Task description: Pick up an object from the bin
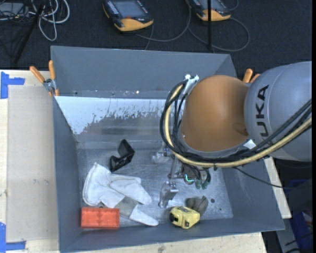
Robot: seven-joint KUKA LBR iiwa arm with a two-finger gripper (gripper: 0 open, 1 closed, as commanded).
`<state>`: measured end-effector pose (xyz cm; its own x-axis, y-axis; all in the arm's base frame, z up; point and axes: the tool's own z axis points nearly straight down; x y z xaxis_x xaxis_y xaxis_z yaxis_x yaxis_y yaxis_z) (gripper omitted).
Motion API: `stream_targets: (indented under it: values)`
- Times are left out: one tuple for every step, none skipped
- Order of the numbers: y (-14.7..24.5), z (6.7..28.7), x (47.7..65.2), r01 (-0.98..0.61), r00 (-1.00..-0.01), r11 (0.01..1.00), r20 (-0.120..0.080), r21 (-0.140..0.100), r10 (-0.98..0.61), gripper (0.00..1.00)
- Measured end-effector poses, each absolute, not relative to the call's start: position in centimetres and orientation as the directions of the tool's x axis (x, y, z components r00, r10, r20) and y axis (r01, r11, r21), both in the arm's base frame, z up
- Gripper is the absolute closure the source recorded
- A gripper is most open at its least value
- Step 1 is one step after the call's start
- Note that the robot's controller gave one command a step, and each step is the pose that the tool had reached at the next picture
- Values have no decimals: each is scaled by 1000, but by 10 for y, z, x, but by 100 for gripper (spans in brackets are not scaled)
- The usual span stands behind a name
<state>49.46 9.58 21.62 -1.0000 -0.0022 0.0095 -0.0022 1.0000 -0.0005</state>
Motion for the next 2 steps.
stream_targets:
  values:
    - [95,220,496,1,-1000,1000,2,0,1,0]
    - [107,154,496,71,-997,997,-2,1,71,0]
